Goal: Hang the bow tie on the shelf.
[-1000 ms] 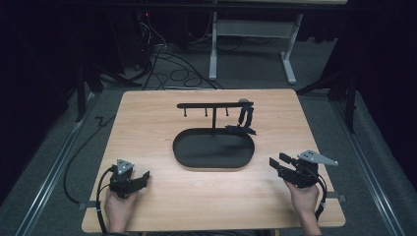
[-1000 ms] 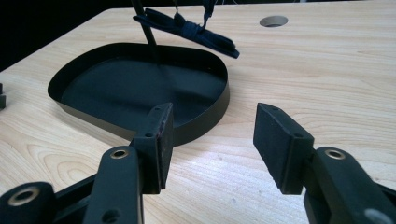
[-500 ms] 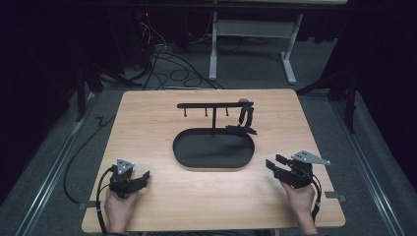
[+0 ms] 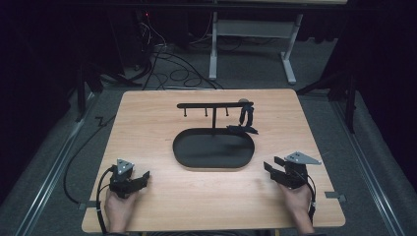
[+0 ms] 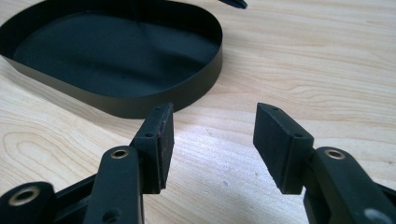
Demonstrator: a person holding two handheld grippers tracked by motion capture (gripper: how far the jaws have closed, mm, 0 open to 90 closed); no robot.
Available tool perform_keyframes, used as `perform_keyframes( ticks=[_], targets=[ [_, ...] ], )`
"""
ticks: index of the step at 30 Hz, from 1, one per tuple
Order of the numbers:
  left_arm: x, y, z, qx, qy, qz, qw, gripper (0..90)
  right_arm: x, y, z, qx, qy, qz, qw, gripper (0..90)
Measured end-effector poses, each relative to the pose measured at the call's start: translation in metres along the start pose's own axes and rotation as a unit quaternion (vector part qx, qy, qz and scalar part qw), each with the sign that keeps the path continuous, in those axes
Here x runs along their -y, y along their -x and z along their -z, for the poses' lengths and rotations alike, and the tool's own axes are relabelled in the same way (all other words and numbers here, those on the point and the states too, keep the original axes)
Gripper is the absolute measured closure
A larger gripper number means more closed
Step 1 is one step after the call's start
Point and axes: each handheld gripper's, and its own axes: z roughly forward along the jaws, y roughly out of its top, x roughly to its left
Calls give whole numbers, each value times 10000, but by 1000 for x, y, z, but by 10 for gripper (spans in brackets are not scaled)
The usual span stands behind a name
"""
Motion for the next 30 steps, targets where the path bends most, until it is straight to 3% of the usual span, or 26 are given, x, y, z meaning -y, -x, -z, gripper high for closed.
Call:
perform_keyframes(
  ticks=[11,30],
  targets=[
    [0,0,0,-1,1,0,10000,297,4,-2,-12,206,-195,143,9995,497],
    [0,0,0,-1,1,0,10000,297,9,-5,-26,328,-368,259,9984,498]
  ],
)
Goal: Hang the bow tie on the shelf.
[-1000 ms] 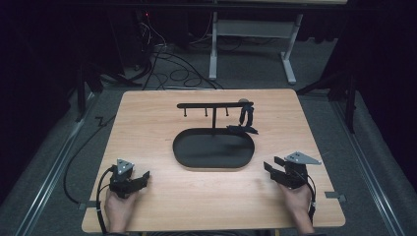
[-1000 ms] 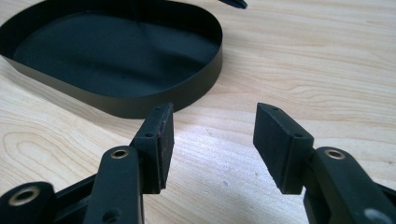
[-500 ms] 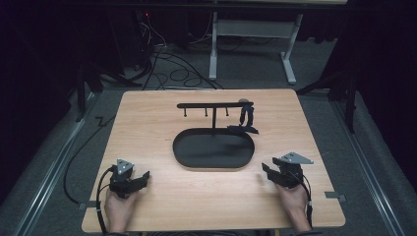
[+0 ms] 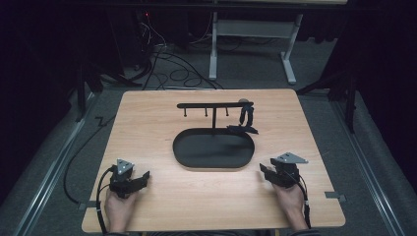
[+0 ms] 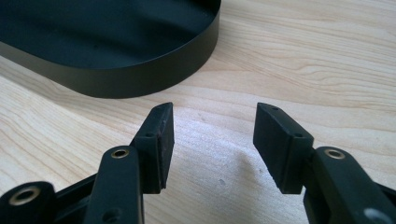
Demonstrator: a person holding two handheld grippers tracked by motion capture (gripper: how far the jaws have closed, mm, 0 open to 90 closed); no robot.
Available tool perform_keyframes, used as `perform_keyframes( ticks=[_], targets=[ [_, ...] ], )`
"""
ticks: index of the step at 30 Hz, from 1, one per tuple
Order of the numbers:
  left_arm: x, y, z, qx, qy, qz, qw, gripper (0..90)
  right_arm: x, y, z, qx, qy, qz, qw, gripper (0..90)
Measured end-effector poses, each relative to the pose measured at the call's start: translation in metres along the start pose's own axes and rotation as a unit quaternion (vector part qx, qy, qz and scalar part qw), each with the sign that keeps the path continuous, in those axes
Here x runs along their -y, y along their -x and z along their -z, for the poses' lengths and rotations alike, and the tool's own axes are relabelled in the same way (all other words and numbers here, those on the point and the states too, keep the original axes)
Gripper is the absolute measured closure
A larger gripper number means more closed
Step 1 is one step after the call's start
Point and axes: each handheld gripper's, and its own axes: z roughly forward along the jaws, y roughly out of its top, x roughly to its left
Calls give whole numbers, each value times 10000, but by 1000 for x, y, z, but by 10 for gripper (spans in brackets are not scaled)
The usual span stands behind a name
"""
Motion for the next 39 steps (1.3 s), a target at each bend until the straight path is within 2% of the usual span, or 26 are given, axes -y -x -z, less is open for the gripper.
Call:
perform_keyframes(
  ticks=[23,32,37,39],
  targets=[
    [0,0,0,-6,-3,-9,10000,295,2,-5,-8,67,-146,79,9998,496],
    [0,0,0,-7,-1,-10,10000,294,2,-7,-10,121,-239,204,9994,488],
    [0,0,0,-6,-4,-15,10000,293,1,-5,-11,28,-286,102,9995,440],
    [0,0,0,-6,6,-3,10000,293,1,-5,-11,-7,-292,146,9995,424]
  ],
)
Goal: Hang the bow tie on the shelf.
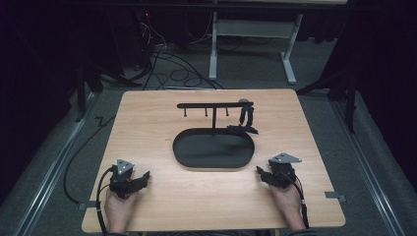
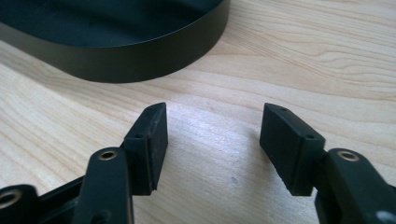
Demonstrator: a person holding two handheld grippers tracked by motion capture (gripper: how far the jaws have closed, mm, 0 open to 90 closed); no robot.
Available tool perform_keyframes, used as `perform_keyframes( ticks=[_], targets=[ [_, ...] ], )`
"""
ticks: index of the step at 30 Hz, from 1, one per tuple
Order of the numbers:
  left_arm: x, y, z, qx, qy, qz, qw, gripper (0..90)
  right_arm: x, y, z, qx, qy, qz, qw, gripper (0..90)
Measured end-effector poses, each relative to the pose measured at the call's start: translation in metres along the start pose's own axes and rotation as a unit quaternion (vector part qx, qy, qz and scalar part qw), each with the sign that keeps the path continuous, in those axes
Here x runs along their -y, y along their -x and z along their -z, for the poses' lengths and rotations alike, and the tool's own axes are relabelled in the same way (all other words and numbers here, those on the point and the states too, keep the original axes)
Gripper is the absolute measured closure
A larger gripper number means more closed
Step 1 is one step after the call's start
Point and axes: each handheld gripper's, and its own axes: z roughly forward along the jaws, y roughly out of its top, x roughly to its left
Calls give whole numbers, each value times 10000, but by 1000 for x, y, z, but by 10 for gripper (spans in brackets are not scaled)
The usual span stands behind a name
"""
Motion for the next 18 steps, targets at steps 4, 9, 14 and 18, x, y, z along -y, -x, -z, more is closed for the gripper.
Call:
perform_keyframes(
  ticks=[4,9,14,18],
  targets=[
    [0,0,0,1,-1,1,10000,293,0,-1,0,-128,-16,124,9998,403],
    [0,0,0,3,-11,-9,10000,293,0,-2,0,-170,-21,126,9998,403],
    [0,0,0,2,-11,-11,10000,293,0,-2,0,-168,-21,126,9998,404],
    [0,0,0,1,-11,-12,10000,293,0,-1,0,-144,-26,101,9998,404]
  ],
)
